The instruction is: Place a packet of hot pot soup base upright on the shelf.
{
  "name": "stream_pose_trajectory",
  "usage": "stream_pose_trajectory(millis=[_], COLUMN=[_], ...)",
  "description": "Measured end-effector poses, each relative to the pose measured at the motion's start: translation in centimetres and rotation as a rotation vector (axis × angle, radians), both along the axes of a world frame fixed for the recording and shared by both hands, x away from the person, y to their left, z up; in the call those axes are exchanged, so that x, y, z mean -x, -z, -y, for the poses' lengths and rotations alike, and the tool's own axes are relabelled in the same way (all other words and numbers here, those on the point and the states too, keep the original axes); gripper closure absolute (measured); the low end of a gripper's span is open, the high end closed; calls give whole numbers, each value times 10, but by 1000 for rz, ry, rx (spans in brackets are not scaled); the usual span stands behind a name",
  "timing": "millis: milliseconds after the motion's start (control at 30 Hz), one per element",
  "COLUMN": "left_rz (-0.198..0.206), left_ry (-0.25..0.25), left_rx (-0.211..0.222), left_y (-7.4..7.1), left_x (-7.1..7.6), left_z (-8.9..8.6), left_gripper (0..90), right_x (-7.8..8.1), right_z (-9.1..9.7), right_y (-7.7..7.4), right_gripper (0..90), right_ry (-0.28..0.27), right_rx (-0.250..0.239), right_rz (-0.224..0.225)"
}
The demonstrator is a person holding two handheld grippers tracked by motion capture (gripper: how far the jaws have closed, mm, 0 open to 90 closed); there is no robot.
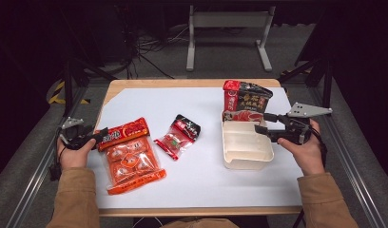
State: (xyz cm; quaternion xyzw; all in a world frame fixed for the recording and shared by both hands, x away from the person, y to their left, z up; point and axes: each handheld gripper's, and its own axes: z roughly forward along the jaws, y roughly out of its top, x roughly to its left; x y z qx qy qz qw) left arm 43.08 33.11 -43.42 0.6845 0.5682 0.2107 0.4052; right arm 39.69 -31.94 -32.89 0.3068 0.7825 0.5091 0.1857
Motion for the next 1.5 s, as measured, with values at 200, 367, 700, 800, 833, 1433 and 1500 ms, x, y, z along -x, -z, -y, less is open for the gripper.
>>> stream_pose_trajectory(millis=[200,367,700,800,833,1433,1500], left_rz=[-48,-79,-117,-120,-113,-20,-13], left_ry=[1,14,60,69,85,158,175], left_rx=[7,7,36,44,46,142,140], left_y=[11,16,23,24,24,16,14], left_x=[-4,-5,-8,-8,-8,0,1], left_z=[-4,-6,-8,-7,-8,-9,-7], left_gripper=[291,307,351,368,368,728,730], right_x=[0,0,-2,-2,-2,-3,-3], right_z=[1,1,-3,-3,-3,-5,-5], right_y=[0,1,4,5,5,7,7], right_gripper=[385,390,394,392,392,387,386], right_ry=[9,9,-2,-10,-12,-29,-30], right_rx=[-2,1,6,2,2,-7,-8], right_rz=[4,-1,-12,-17,-18,-16,-15])
